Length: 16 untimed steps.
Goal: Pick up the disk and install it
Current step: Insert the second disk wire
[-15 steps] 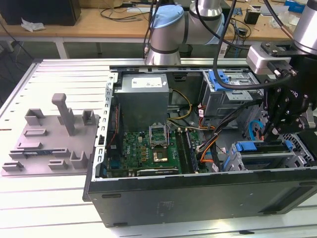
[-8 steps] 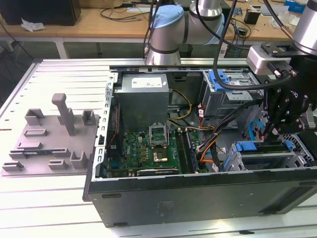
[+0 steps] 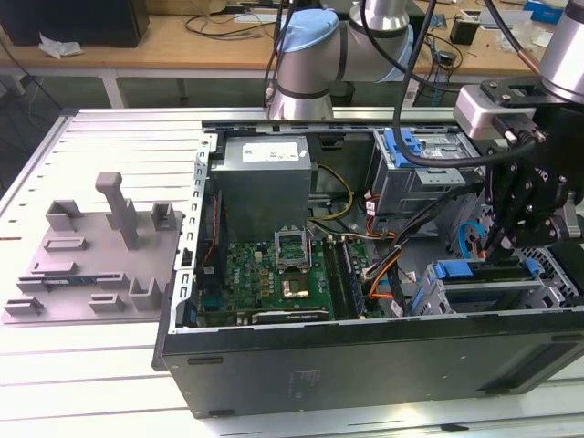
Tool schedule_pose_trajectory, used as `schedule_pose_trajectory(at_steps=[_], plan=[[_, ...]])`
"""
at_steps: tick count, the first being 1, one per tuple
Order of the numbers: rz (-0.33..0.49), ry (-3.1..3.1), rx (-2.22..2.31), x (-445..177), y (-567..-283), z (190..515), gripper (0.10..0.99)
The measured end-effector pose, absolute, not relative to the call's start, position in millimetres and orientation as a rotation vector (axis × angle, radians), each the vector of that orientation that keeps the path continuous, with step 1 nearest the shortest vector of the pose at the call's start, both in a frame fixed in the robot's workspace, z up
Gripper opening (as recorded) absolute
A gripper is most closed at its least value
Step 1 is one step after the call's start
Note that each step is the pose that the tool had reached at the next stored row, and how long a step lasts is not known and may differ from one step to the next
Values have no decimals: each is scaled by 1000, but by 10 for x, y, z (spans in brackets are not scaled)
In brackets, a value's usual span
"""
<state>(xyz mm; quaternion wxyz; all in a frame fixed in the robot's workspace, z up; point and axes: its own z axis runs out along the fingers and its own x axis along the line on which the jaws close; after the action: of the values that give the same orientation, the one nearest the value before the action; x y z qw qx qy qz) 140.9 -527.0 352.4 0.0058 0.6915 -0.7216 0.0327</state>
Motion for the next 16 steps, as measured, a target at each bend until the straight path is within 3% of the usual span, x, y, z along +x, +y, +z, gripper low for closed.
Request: schedule_pose_trajectory(at_steps=[16], plan=[[102,-2259,2164,1419,-5270,3482,161]])
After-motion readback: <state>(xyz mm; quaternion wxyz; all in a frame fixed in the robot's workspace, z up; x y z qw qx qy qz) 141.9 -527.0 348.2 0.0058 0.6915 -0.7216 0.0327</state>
